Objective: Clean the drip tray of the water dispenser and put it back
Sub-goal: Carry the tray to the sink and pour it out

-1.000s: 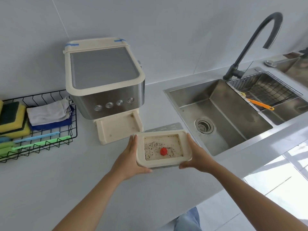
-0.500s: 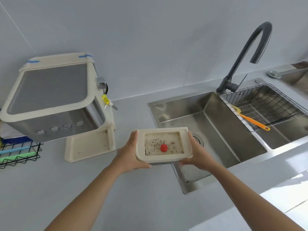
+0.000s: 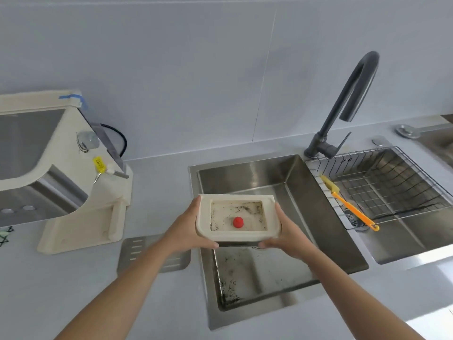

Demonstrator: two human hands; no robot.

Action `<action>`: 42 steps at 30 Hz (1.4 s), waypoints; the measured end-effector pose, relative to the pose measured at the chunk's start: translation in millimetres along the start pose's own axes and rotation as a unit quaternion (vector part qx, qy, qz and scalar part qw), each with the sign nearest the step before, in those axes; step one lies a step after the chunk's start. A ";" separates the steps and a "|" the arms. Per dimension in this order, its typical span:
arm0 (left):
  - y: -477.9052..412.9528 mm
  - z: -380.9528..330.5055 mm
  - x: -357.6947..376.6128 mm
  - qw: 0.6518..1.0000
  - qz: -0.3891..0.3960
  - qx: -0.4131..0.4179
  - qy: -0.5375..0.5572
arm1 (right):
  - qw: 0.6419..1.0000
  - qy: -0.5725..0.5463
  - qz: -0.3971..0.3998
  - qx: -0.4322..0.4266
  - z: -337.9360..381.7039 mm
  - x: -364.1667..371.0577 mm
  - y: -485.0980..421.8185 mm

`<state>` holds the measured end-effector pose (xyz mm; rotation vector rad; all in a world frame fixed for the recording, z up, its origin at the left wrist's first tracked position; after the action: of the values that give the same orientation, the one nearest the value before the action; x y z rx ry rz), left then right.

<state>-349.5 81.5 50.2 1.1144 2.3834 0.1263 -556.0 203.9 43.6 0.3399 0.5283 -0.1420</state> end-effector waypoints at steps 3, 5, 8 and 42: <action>-12.7 -8.4 9.6 1.000 0.008 -0.001 0.000 | 1.000 -0.011 0.005 -0.004 -8.1 -12.6 -5.6; -19.9 -12.7 13.4 1.000 0.013 -0.002 0.003 | 1.000 -0.025 0.011 -0.004 -13.3 -17.3 -7.6; -28.1 -15.5 16.7 1.000 0.023 -0.009 0.007 | 0.999 -0.042 0.020 -0.001 -21.2 -20.4 -10.3; -84.2 -2.0 23.6 0.995 0.048 -0.092 0.002 | 0.971 -0.172 0.031 0.165 -68.6 -5.2 -11.2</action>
<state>-421.6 43.6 18.4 1.1415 2.2694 0.3738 -595.1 217.9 -12.4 0.6419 0.1472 -0.2233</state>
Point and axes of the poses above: each hand's wrist, its own y-axis away from the middle knuckle, its own x-axis out of the palm, z = x × y, the point moved 4 cm from there along -y, towards the middle knuckle, and after that the axes turned 11 degrees about y, right-handed, at the moved point
